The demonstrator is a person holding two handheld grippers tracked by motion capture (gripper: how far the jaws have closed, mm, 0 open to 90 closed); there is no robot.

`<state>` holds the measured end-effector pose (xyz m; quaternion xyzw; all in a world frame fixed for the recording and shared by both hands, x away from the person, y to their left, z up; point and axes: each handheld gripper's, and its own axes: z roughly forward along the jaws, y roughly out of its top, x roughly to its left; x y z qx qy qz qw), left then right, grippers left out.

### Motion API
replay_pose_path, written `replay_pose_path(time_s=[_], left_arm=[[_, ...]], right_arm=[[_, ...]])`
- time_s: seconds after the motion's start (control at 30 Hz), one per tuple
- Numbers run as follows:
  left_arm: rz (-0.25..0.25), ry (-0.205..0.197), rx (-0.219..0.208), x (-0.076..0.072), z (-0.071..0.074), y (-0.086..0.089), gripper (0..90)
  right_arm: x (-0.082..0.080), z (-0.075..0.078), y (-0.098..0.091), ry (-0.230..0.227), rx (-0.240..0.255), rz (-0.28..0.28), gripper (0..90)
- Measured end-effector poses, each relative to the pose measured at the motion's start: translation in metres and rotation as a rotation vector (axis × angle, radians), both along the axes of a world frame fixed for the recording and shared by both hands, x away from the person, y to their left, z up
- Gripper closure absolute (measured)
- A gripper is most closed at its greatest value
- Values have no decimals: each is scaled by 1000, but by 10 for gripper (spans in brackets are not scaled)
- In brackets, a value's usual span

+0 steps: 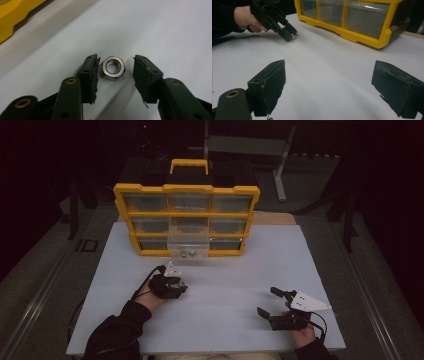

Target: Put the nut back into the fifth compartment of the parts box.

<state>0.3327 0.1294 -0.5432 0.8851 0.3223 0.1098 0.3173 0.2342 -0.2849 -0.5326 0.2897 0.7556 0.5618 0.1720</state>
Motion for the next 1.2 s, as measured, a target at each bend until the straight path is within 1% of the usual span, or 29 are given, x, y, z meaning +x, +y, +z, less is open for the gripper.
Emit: replay_pose_path(time_s=[0.07,0.17,0.27,0.3,0.43,0.5,0.6,0.8,0.97,1.07,1.13,1.2], left_arm=[[-1,0,0,0,0,-1,574],[7,8,-10,1,0,0,583],[9,13,-18,2,0,1,656],[7,13,-14,1,0,1,674],[0,0,1,-1,1,-1,686],[-6,7,-1,-1,1,0,687],[-1,3,-10,-1,5,3,687],[27,-14,-35,-2,20,19,687],[54,-42,-50,-3,36,33,688],[70,-60,-56,-3,47,42,688],[80,-72,-53,-3,55,47,688],[90,-85,-62,-3,63,52,688]], right_arm=[[0,0,0,1,0,-1,122],[0,0,0,0,0,0,122],[0,0,0,0,1,-1,122],[0,0,0,0,0,-1,122],[0,0,0,0,0,-1,122],[0,0,0,0,0,-1,122],[0,0,0,0,0,-2,121],[0,0,0,3,1,-1,122],[0,0,0,6,0,-2,122],[0,0,0,5,-2,-1,122],[0,-1,0,6,-1,-2,121],[0,-1,0,7,-1,-3,122]])
